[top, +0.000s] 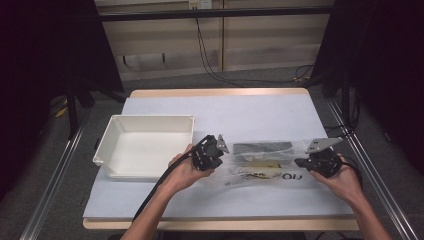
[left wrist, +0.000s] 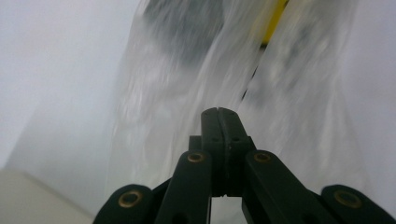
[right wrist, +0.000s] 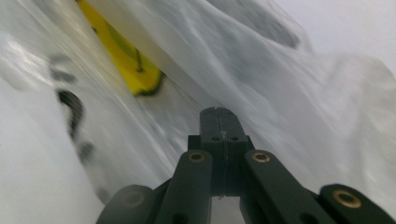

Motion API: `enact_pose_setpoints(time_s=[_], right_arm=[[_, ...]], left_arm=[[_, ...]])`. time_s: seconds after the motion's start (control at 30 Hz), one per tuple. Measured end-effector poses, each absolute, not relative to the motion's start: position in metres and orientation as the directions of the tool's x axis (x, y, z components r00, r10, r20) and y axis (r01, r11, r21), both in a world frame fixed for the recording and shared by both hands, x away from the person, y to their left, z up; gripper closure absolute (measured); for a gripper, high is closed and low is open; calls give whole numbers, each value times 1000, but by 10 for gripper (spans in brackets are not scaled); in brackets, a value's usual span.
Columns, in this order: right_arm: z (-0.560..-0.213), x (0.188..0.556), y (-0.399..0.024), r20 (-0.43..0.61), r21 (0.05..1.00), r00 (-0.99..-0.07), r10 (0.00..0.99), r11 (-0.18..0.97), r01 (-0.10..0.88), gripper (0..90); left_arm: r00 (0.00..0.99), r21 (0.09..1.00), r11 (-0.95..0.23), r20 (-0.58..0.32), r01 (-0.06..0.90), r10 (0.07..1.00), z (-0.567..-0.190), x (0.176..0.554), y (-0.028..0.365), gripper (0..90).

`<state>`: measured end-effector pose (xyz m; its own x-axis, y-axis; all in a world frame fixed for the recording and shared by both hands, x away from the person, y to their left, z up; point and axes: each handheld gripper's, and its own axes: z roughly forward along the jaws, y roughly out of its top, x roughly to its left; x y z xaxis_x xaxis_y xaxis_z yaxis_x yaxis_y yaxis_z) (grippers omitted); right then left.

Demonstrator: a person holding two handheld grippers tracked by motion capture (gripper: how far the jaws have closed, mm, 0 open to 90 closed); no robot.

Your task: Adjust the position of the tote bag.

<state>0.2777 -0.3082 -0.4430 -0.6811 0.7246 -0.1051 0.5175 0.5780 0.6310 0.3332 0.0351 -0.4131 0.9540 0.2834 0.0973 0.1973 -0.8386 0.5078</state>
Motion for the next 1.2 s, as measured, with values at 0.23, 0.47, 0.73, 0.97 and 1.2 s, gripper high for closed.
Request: enact_pose_setpoints(time_s=[0.23,0.47,0.73,0.97,1.2], right_arm=[[-446,278,-280,-50,655,-727,685,572,494,900],[-450,277,-262,-41,670,-736,675,566,481,900],[-461,270,-251,-34,674,-751,659,570,470,900],[-466,269,-248,-29,669,-751,660,571,476,900],[-472,270,-253,-14,665,-741,671,560,494,900]], left_arm=[[974,558,-817,59,148,217,-400,339,4,900],[989,559,-823,31,101,143,-415,339,-38,900],[996,530,-846,21,64,89,-432,334,-60,900],[997,519,-852,-6,66,74,-448,336,-67,900],[997,513,-855,-4,72,81,-457,335,-67,896]])
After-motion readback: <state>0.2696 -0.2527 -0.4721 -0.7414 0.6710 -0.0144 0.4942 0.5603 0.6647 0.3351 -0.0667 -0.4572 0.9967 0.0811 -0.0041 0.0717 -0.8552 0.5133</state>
